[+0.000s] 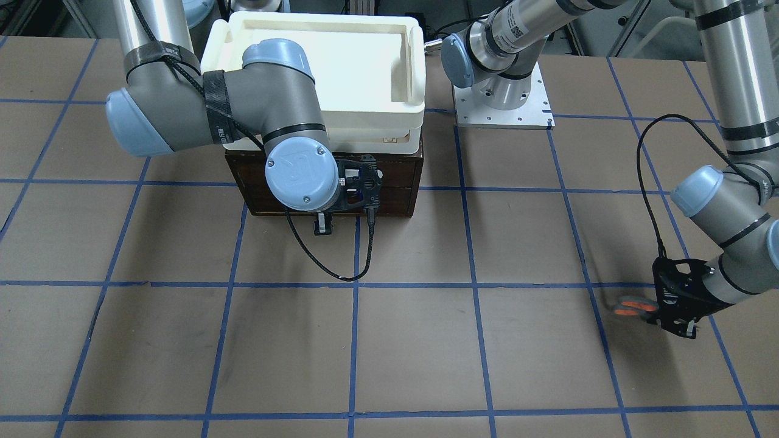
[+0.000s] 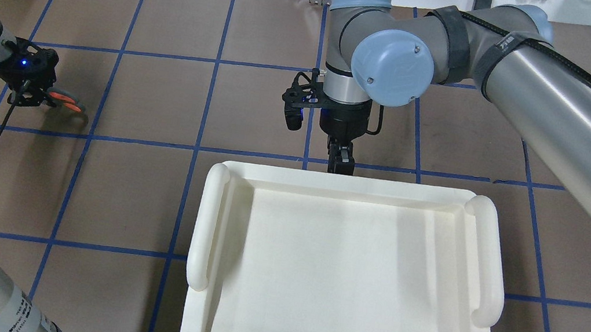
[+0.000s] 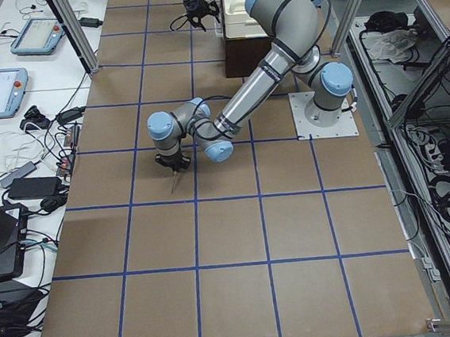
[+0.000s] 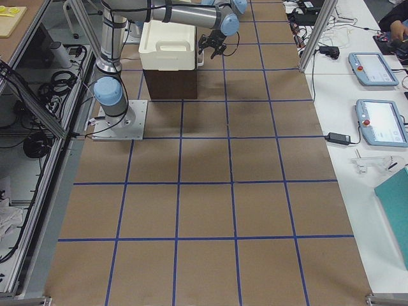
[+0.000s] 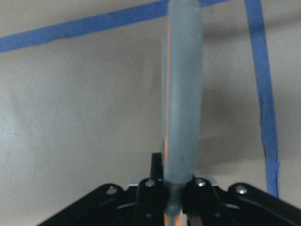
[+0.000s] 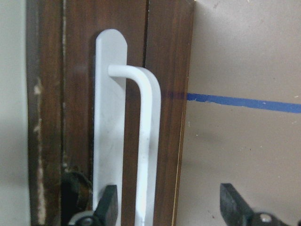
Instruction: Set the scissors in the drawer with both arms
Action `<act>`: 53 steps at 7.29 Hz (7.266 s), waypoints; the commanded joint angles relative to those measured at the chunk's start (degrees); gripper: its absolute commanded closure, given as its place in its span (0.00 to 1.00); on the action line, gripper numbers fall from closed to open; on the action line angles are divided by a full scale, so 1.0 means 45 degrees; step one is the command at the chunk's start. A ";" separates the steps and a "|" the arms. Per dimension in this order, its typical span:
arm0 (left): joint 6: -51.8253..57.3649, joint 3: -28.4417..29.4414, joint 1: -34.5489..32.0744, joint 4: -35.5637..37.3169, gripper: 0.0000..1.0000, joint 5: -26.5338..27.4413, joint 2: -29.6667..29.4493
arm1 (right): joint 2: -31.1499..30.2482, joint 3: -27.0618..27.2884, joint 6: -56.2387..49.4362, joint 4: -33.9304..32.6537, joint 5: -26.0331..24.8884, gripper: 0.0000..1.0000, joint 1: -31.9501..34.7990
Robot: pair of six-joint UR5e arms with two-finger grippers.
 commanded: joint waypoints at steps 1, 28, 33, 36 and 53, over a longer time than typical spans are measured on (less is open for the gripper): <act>0.0001 0.0014 -0.0251 -0.0241 1.00 0.0016 0.0481 | 0.0015 0.0056 -0.0055 -0.0014 0.0007 0.21 0.0001; -0.0663 0.0893 -0.1365 -0.2605 1.00 -0.0140 0.2182 | 0.1616 -0.2189 -0.1168 -0.2943 -0.0520 0.37 -0.0389; -0.0663 0.0893 -0.1365 -0.2683 1.00 -0.0140 0.2202 | 0.1870 -0.2558 -0.1168 -0.3491 -0.0791 0.38 -0.0428; -0.0663 0.0893 -0.1365 -0.2799 1.00 -0.0140 0.2202 | 0.2203 -0.3049 -0.1168 -0.3587 -0.0949 0.38 -0.0487; -1.5144 0.0893 -0.9639 -0.5083 1.00 -0.0141 0.4876 | -0.4809 0.0173 0.7158 -0.3979 -0.1497 0.00 -0.2069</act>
